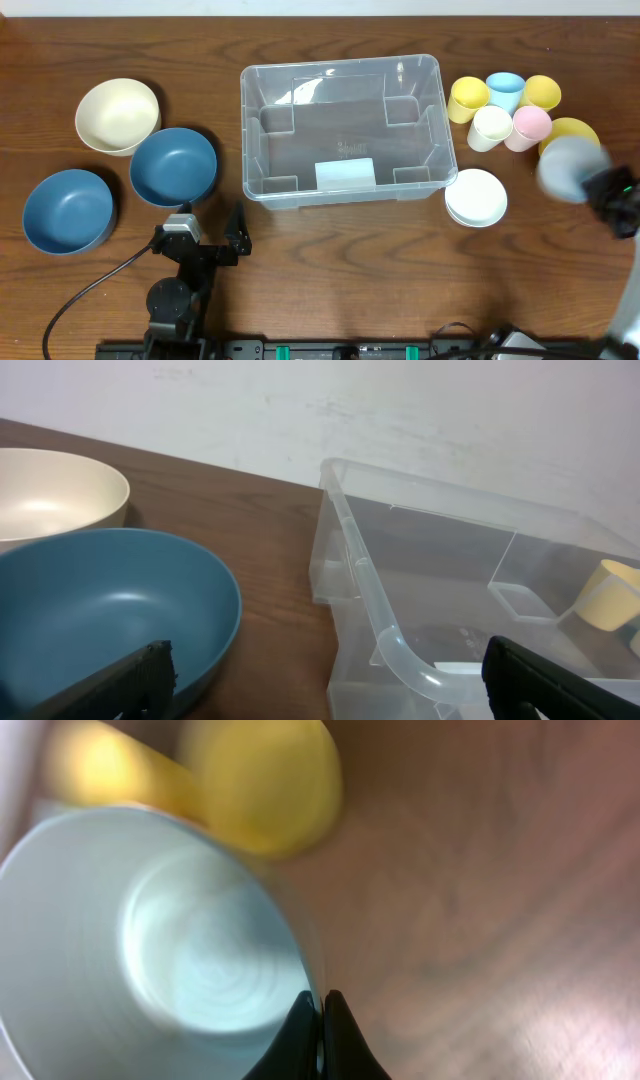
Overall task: Pack container
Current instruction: 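Grasp the grey bowl rim with the right gripper and lift, then carry the grey bowl into the container and lower it, then open the right gripper and withdraw toward the white bowl, then grasp the white bowl rim with the right gripper and lift, then lower the white bowl onto the grey bowl in the container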
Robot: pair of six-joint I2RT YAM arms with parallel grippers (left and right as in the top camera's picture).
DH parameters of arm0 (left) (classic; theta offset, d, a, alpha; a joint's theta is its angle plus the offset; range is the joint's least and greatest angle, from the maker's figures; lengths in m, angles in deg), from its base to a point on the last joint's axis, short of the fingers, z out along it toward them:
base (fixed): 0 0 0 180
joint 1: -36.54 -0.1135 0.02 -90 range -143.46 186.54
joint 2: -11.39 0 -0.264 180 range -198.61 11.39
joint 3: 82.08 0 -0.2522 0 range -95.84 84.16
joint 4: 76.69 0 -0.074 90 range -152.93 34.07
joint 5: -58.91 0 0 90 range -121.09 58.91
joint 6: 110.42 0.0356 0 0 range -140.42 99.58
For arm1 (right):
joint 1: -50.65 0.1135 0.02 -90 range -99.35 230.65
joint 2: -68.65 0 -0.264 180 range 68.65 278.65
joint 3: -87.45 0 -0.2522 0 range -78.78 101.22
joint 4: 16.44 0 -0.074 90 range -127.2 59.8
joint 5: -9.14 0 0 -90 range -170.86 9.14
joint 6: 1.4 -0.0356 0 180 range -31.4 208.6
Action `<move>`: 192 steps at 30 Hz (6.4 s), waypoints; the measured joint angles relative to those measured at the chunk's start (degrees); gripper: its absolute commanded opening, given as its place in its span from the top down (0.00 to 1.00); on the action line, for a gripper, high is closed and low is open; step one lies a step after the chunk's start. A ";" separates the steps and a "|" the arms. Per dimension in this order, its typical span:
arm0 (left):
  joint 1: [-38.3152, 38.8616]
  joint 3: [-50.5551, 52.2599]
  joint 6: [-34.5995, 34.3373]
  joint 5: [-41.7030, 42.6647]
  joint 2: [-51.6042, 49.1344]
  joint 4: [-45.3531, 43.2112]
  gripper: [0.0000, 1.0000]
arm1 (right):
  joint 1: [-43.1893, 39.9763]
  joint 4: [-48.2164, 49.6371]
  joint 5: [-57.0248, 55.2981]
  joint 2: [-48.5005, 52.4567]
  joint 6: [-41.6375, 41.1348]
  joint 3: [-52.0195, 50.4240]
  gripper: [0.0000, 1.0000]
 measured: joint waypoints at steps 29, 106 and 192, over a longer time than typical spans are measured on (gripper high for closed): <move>0.00 0.00 0.00 0.00 0.00 0.00 0.02 | 60.00 17.57 -20.81 12.39 13.60 10.23 0.99; 0.00 0.00 0.00 0.00 0.00 0.00 0.02 | 37.75 -32.94 -22.34 9.75 0.85 34.42 0.39; 0.00 0.00 0.00 0.00 0.00 0.00 0.02 | 46.18 16.39 3.04 10.38 5.70 8.24 0.99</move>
